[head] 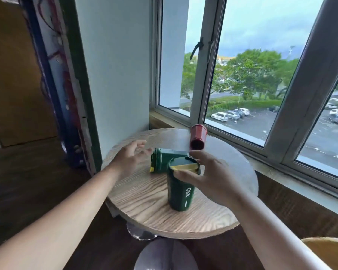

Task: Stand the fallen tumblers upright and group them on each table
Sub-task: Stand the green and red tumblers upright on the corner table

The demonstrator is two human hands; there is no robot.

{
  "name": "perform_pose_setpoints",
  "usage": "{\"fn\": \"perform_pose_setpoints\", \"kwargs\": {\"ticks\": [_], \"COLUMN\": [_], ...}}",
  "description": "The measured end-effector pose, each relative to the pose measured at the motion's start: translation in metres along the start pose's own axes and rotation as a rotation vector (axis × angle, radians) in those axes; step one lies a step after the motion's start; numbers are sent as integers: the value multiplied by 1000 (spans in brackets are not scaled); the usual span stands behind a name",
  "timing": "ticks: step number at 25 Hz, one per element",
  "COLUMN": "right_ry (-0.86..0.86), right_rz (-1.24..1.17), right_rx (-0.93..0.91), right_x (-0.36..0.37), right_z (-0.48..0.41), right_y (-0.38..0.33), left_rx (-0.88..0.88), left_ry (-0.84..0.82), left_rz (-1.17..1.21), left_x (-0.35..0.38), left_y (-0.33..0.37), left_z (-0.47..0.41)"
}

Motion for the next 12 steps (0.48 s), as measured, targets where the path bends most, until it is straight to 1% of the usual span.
{"fn": "perform_pose_setpoints", "kwargs": {"ticks": [1, 3, 6, 8, 12], "right_ry": [30, 84, 174, 233, 305], "right_rz": [-3, -19, -19, -19, -81], "right_rx": [14, 62, 169, 200, 228], "right_x": [7, 17, 29, 36, 47], "right_z": [1, 4, 4, 6, 7], "right_y": [-2, -7, -11, -11, -9], "left_rx": [-17, -24, 13, 61, 128], "left_ry": [-86, -201, -288, -307, -244], "left_rz": [-23, -55, -106, -97, -101], "left_x": [-2, -3, -5, -3, -2], "left_y": [-12, -30, -44, -46, -51], "left_z": [-13, -33, -53, -59, -64]}}
Point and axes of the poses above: each hand's wrist, its own z-axis away from the middle knuckle, its own x-axis out of the palm, y = z × x, the point moved 3 cm from there along -z, towards the middle knuckle, and after that the axes turned 14 degrees about -y, right-handed, at the moved point
